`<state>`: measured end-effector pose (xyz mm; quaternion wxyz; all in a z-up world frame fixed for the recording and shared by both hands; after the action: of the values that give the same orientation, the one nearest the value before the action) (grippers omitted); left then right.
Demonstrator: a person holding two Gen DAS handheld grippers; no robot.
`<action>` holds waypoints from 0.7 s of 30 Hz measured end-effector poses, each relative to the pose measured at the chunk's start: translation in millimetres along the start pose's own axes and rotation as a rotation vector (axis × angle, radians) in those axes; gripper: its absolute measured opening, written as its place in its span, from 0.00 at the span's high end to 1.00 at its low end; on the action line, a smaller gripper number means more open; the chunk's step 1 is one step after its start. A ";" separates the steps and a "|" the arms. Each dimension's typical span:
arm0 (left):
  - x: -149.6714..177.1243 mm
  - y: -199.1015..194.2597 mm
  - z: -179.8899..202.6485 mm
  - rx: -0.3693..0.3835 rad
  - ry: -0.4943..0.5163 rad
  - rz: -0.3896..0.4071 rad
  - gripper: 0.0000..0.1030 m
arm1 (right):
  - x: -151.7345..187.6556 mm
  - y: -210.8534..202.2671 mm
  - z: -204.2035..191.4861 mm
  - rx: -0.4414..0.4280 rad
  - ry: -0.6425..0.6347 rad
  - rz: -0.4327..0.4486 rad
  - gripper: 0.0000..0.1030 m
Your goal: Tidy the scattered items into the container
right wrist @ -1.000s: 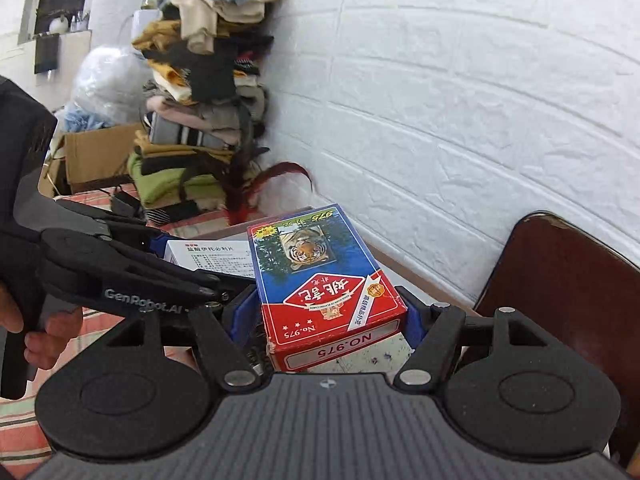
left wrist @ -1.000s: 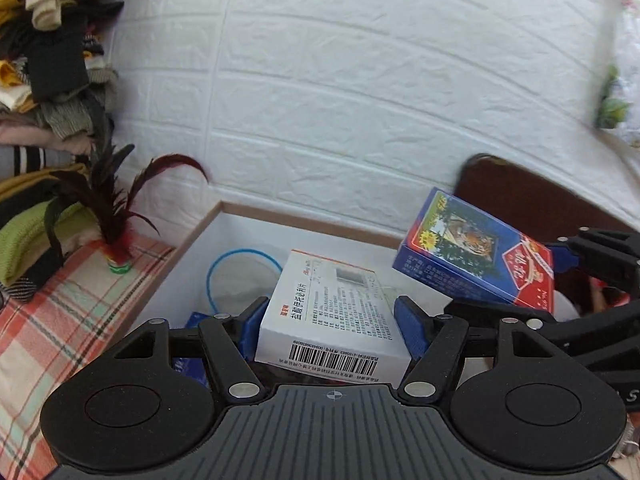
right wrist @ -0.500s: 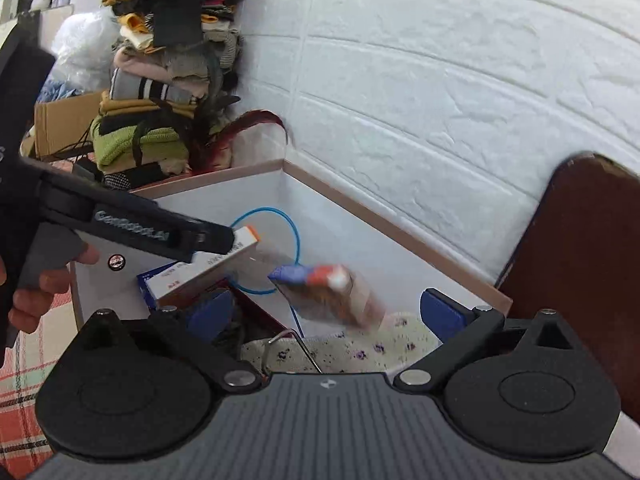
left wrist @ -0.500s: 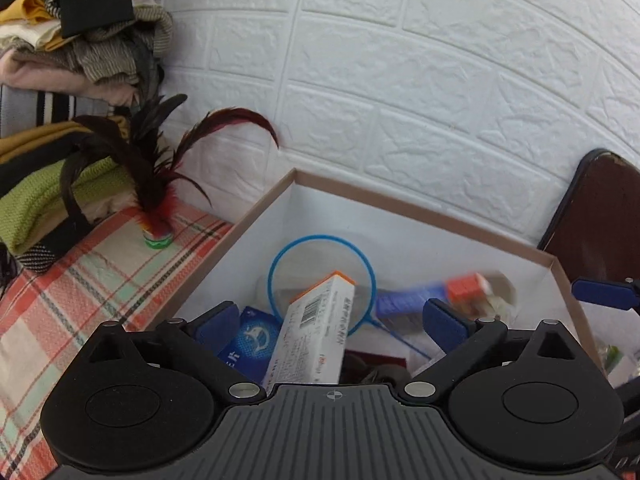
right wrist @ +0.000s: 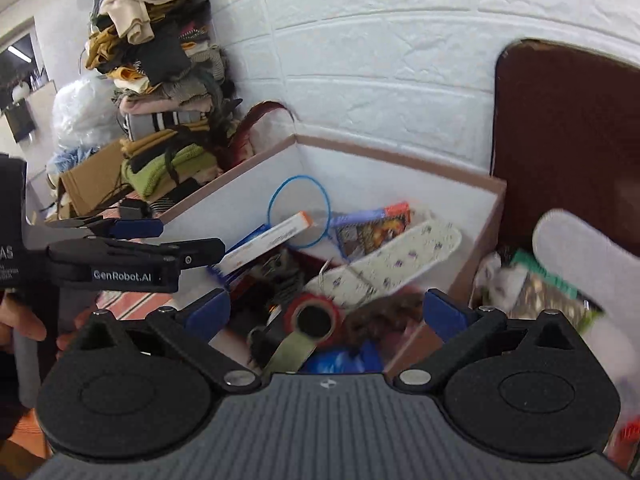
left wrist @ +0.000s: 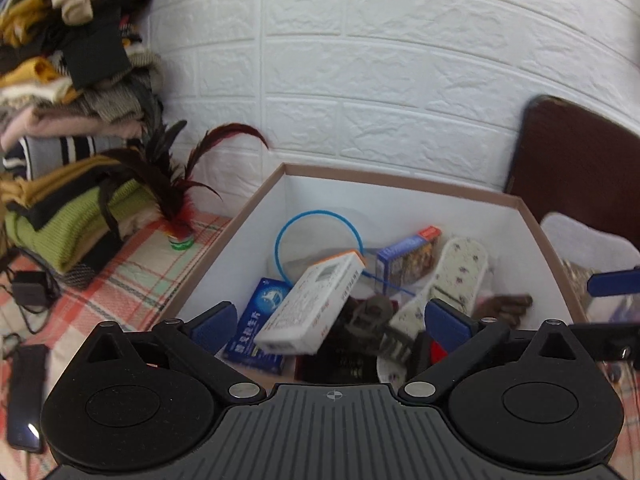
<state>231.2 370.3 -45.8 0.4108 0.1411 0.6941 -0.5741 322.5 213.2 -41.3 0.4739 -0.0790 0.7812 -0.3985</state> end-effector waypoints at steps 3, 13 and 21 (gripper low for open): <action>15.3 -26.2 12.9 -0.028 0.064 0.000 0.00 | 15.0 -24.6 -11.4 -0.013 0.023 -0.003 0.01; 50.2 -82.8 49.2 -0.021 0.095 -0.002 0.00 | 62.2 -79.0 -49.8 0.121 -0.145 0.005 0.01; 58.1 -98.3 60.2 -0.023 0.097 0.005 0.00 | 86.8 -90.1 -49.4 0.148 -0.155 -0.032 0.01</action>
<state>154.0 269.7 -21.7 0.3799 0.1659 0.7193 -0.5574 213.1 136.5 -25.7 0.5310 -0.0869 0.7092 -0.4556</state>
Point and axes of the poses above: each gripper's, at about its wrist camera, not at the fingertips, and y roughly the way its jaws point, z to its right, x to its underside, the point moved 8 cm from there along y, roughly the way its jaws point, and after that the axes turned 6 degrees about -z, right-handed, at the moved point
